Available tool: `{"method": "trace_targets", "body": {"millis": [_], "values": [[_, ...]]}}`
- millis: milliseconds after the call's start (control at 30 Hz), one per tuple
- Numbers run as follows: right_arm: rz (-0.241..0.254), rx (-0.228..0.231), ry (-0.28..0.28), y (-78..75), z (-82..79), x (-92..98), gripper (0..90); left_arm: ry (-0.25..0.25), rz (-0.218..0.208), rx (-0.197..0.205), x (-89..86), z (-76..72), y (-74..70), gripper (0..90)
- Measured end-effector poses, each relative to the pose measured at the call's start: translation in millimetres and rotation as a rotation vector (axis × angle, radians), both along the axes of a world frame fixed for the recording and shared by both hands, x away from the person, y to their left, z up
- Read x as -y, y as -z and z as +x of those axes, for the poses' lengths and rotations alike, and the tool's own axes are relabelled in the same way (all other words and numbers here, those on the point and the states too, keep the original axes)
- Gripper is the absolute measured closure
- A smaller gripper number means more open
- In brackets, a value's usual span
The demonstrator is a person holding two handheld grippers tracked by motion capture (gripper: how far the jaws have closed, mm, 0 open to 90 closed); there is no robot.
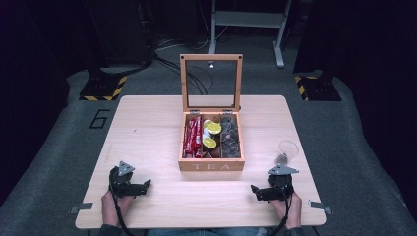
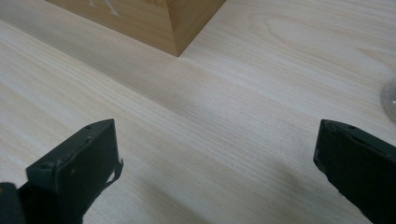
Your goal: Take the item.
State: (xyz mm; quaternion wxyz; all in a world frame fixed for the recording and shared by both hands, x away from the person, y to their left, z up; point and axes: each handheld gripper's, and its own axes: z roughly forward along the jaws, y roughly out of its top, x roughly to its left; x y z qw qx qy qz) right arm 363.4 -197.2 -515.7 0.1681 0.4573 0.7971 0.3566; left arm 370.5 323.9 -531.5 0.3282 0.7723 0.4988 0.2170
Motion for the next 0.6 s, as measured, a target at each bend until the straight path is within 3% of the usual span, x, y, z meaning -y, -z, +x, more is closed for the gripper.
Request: {"method": "trace_targets", "body": {"millis": [167, 267, 400, 600], "values": [[-0.017, 0.019, -0.010, 5.7, -0.7, -0.3, 0.0, -0.002, 0.000, 0.003, 0.2, 0.0, 0.2, 1.3], [-0.021, 0.003, -0.006, 9.4, -2.1, -2.4, 0.0, -0.001, 0.001, 0.002, 0.1, 0.0, 0.1, 1.4], [-0.064, 0.017, -0.016, 14.1, -3.7, -4.6, 0.0, -0.001, 0.001, 0.002, 0.1, -0.1, 0.2, 1.4], [-0.057, 0.021, -0.013, 14.8, -4.3, -5.1, 0.0, -0.002, 0.000, 0.003, 0.2, -0.1, 0.2, 1.4]]}}
